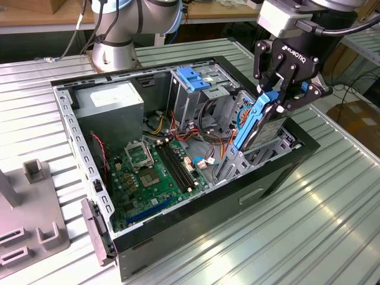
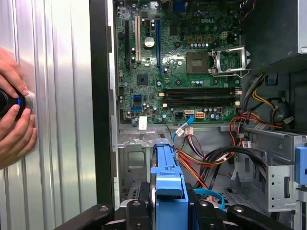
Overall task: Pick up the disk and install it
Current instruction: 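Insert the disk into the insertion slot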
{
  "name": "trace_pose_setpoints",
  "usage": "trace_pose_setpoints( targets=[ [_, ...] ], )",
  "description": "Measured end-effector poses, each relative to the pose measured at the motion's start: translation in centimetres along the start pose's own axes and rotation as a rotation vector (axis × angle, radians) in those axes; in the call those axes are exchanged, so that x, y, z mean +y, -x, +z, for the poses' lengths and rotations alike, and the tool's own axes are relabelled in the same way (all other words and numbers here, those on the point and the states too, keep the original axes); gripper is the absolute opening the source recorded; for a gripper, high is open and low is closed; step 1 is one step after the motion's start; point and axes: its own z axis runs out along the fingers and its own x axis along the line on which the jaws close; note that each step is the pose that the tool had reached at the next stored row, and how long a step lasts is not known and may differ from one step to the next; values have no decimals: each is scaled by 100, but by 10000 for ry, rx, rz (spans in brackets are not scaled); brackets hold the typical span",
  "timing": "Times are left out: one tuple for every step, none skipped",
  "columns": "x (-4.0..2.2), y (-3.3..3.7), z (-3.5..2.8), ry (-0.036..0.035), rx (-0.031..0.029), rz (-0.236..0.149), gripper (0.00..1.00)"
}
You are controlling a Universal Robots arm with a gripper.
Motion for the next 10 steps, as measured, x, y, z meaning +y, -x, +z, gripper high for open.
trace_pose_setpoints(
  targets=[
    [0, 0, 11, 0, 0, 0, 37],
    [1, 0, 26, 0, 1, 1, 37],
    [2, 0, 50, 0, 1, 0, 37],
    [2, 0, 66, 0, 1, 0, 37],
    [3, 0, 80, 0, 0, 1, 37],
    [3, 0, 96, 0, 0, 0, 37],
    [4, -1, 109, 0, 1, 1, 37],
    [5, -1, 130, 0, 0, 0, 37],
    [6, -2, 163, 0, 0, 1, 37],
    [7, -3, 197, 0, 1, 0, 37]
  ],
)
